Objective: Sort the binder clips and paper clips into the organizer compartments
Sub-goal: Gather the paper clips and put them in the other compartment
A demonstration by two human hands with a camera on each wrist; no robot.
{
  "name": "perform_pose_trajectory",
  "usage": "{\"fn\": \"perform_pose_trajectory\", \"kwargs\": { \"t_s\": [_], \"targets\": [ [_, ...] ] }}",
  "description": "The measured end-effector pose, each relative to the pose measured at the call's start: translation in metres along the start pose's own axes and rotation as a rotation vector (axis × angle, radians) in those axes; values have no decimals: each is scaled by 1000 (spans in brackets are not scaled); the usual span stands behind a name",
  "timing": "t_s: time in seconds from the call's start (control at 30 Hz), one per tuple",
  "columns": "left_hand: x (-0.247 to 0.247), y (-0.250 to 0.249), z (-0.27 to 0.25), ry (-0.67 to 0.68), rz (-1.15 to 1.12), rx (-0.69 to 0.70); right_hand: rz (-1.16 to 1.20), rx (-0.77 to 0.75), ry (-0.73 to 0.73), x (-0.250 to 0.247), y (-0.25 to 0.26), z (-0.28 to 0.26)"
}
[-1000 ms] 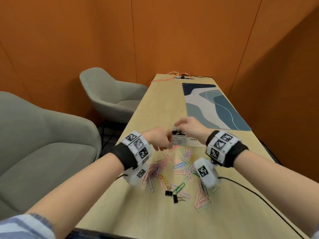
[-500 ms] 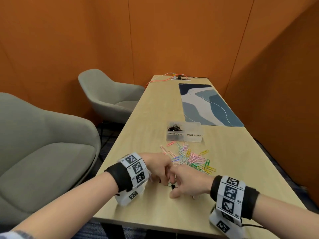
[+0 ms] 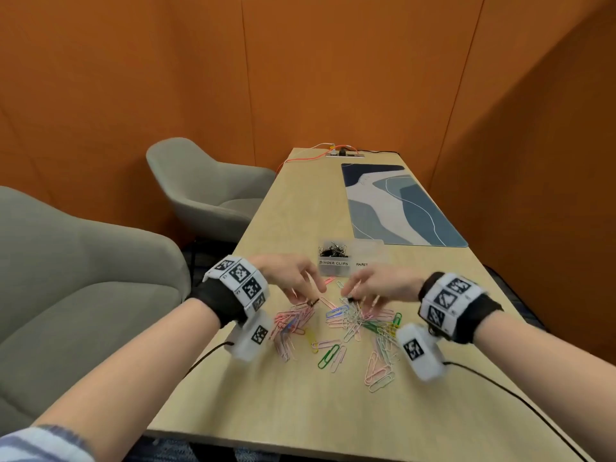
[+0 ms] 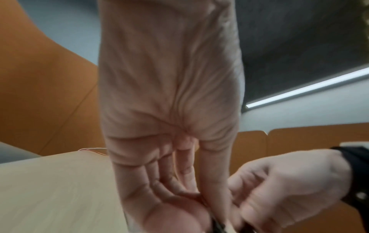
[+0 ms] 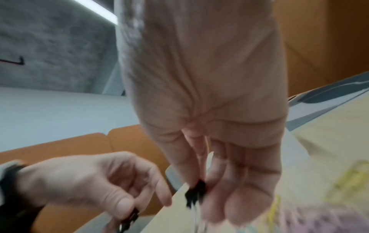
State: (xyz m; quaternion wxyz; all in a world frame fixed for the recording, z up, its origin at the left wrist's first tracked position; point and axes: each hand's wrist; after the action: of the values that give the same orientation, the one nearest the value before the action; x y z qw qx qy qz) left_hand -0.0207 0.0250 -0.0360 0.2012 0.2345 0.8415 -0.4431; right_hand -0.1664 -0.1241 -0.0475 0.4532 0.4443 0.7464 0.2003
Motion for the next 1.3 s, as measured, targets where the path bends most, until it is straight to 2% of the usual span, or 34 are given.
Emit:
{"fn": "perform_pose_trajectory", "kwargs": {
  "t_s": [0.1,0.2,0.3,0.47,0.57,0.63,0.8,0.87,0.93,1.03,1.1,1.17,1.23,1.3],
  "targets": [
    [-18,-5,10,-74,32,-10,119,-25,-277,-31,12,26],
    [-29,-7,25,-158,-30,-18,174,-39,-529,-47,26,55],
    [-37,-9,42,-250,-129,-9,134,-21,-625,-52,28,73],
    [-42,-24,71,-462,-95,-36,-74,-46,-539,-54,18,63],
    [-39,-32,84,-528,-70,-45,-145,-90,-538,-48,8,38],
    [-36,-34,88,-536,-73,-49,-184,-82,-470,-41,-1,18],
    [-32,-35,74,-543,-24,-55,-366,195,-163,-26,-29,-24],
    [-28,-30,56,-568,43,-59,-350,301,-74,-22,-37,-39],
    [-19,-20,34,-521,112,-128,-271,360,12,-14,-41,-51],
    [0,-2,0,-289,250,-335,-254,385,136,11,-44,-57],
    [12,6,-16,-65,333,-484,-366,361,138,30,-42,-51],
    [22,10,-22,125,413,-576,-446,289,61,44,-37,-38],
    [30,11,-19,183,455,-601,-413,228,4,50,-30,-23],
    [36,11,-12,156,424,-553,-379,168,-25,48,-24,-12]
  ]
}}
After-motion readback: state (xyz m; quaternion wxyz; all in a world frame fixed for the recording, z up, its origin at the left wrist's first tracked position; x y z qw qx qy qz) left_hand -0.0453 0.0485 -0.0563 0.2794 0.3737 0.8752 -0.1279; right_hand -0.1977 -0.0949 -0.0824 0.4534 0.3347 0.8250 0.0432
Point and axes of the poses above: each hand's wrist, its own z-axis towards the middle knuckle, its own x-axis out of the palm, y = z × x, and after that the axes turned 9 degrees about y, right-handed
